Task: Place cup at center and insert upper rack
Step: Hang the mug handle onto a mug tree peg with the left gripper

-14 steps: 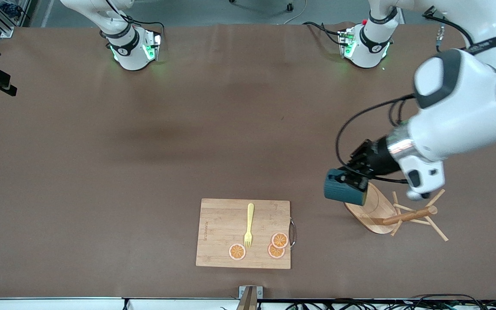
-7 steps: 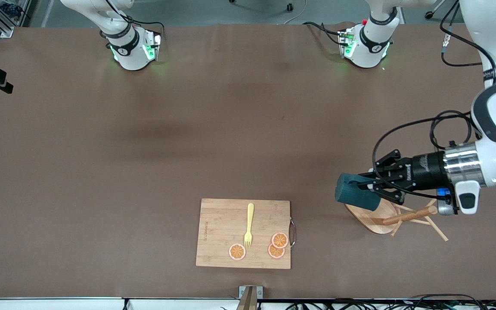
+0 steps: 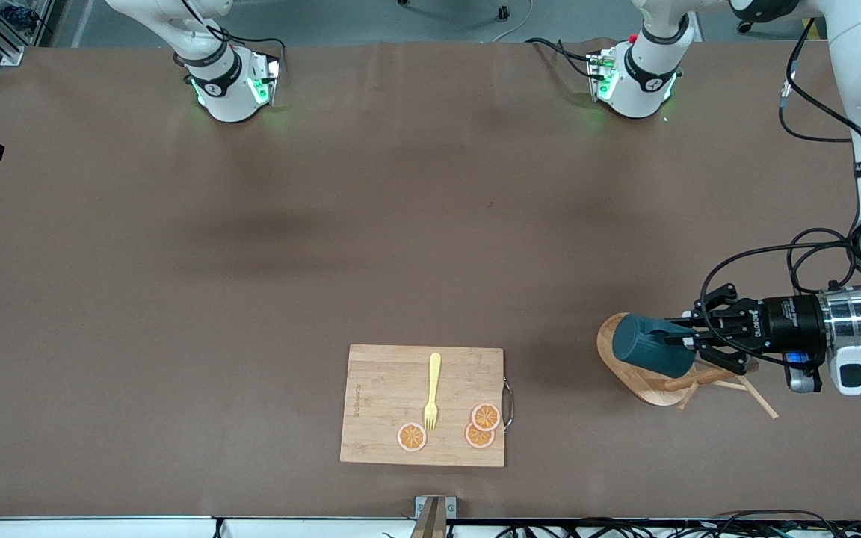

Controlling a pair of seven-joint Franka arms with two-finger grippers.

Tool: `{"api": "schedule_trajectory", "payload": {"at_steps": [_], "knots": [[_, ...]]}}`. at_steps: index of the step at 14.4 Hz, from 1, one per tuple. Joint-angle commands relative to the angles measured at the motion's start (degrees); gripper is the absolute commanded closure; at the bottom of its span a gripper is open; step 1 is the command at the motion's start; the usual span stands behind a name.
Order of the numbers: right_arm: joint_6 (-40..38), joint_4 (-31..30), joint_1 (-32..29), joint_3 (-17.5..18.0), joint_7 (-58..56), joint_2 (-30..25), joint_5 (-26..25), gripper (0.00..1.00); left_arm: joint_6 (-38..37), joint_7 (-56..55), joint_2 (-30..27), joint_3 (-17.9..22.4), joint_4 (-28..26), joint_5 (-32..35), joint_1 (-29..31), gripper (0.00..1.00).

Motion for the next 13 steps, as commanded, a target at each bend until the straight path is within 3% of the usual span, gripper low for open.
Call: {"api": "schedule_trajectory", "payload": {"at_steps": [1, 13], "knots": [[-0.2, -0.9, -0.9, 1.3, -0.6, -1.4, -0.1, 0.0, -0.8, 0.5, 0.1, -0.3, 0.7, -1.2, 0.3, 0.99], [-0.1, -0.9, -0.6, 1.5, -0.6, -1.4, -0.1, 0.0, -2.8, 9.8, 3.4, -0.3, 0.7, -1.1, 6.2, 0.99]]}}
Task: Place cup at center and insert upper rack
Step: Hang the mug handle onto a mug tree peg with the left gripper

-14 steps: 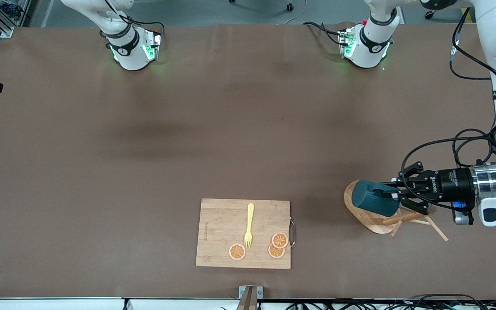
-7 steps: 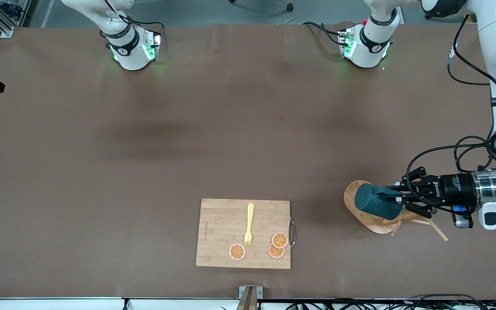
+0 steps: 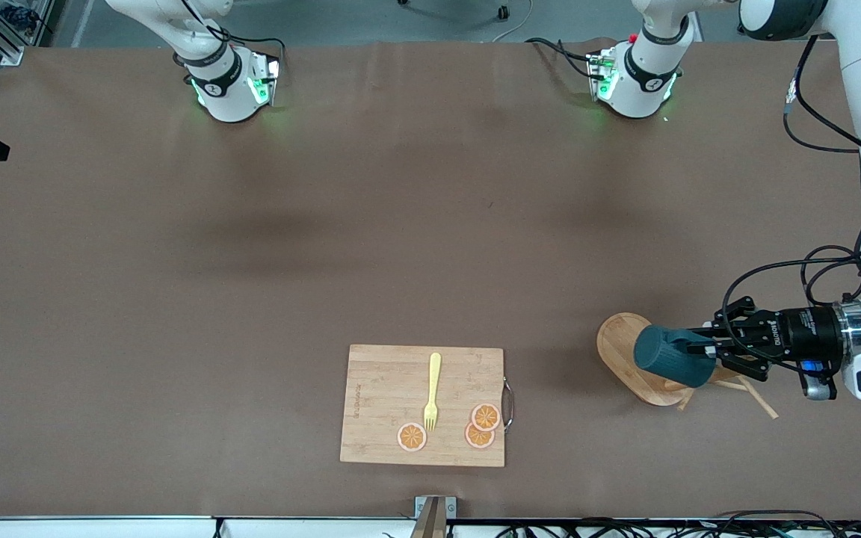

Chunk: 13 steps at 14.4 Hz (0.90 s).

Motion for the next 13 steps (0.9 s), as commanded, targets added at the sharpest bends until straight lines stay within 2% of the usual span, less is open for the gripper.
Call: {"api": "schedule_trajectory", "payload": {"at_steps": [1, 9, 13], "knots": [[-0.1, -0.9, -0.6, 0.7, -0.6, -1.4, -0.1, 0.0, -1.7, 2.1, 0.6, -0.3, 0.7, -0.9, 1.4, 0.99], [-0.1, -0.9, -0.6, 0.7, -0.6, -1.4, -0.1, 0.0, -1.8, 4.9, 1.8, -0.3, 0.6, -0.7, 2.4, 0.98], [-0.1, -0.9, -0.7, 0.7, -0.6, -1.4, -0.1, 0.0, -1.7, 5.1, 2.1, -0.3, 0.6, -0.7, 2.4, 0.94]]}}
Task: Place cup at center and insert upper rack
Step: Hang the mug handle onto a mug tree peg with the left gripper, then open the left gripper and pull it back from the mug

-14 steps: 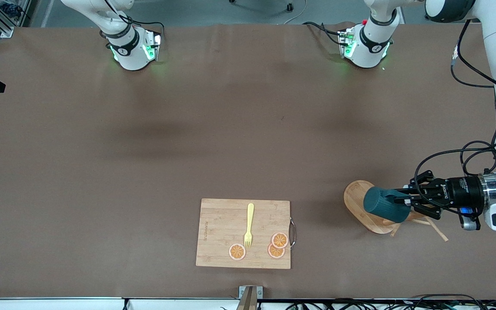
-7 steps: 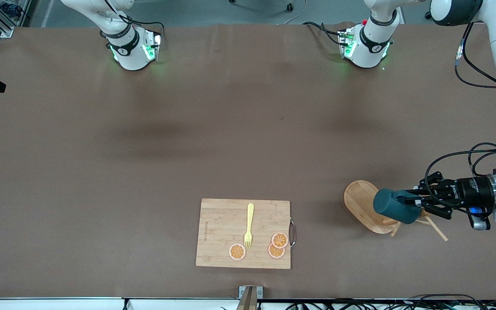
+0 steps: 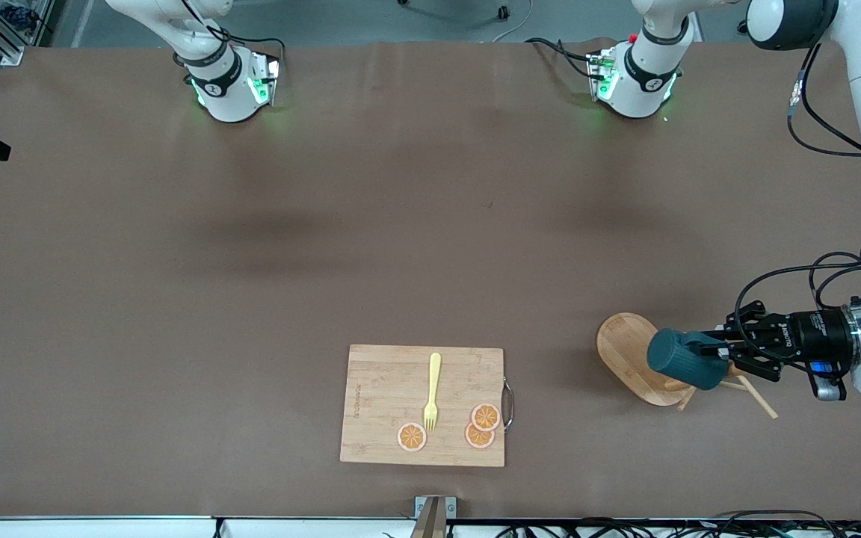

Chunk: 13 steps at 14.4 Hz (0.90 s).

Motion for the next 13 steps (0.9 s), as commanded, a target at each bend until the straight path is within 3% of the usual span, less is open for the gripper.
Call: {"api": "schedule_trajectory", "payload": {"at_steps": [1, 3, 6, 8, 13], "knots": [[-0.1, -0.9, -0.7, 0.5, -0.5, -1.4, -0.1, 0.0, -1.0, 0.8, 0.7, -0.3, 0.6, -0.8, 0.5, 0.91], [-0.1, -0.9, -0.6, 0.5, -0.5, -1.4, -0.1, 0.0, -1.0, 0.8, 1.0, -0.3, 0.6, -0.9, 0.7, 0.78], [-0.1, -0.9, -0.6, 0.6, -0.5, -1.4, -0.1, 0.0, -1.0, 0.8, 1.0, -0.3, 0.6, -1.0, 0.7, 0.42], [-0.1, -0.9, -0.7, 0.5, -0.5, -1.4, -0.1, 0.0, -1.0, 0.8, 0.9, -0.3, 0.7, -0.9, 0.7, 0.0], [0.0, -0.9, -0.7, 0.5, -0.5, -1.3, -0.1, 0.0, -2.6, 0.5, -1.1, -0.2, 1.1, 0.2, 0.5, 0.0]]}}
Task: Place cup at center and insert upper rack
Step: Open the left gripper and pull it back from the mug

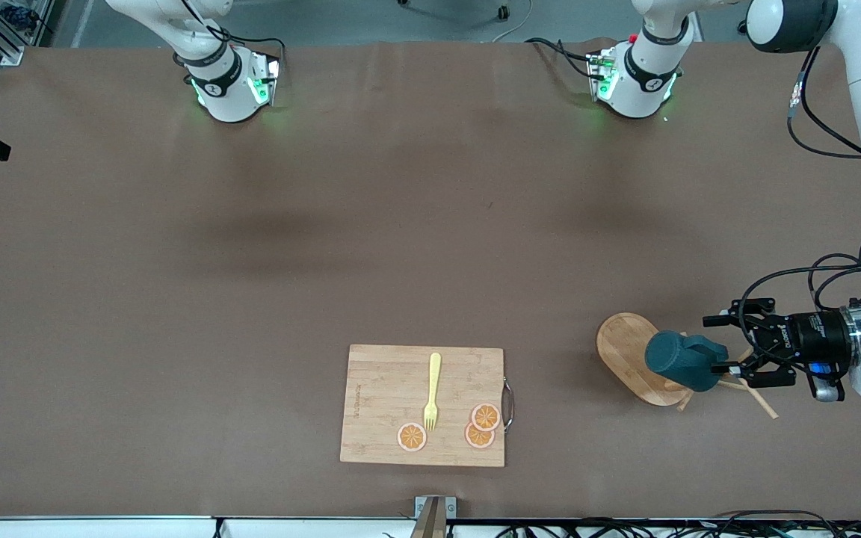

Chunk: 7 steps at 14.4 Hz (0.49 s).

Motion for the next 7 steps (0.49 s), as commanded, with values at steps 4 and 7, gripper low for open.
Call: {"api": "schedule_trajectory", "payload": {"at_steps": [4, 7], "knots": [[0.0, -0.8, -0.7, 0.5, -0.5, -1.3, -0.1, 0.0, -2.1, 0.6, -7.7, -0.5, 0.3, 8.7, -0.4, 0.0], [0.0, -0.9, -0.6, 0.6, -0.5, -1.3, -0.1, 0.0, -3.2, 0.8, -13.4, -3.4, 0.2, 21.8, -1.1, 0.0]]}}
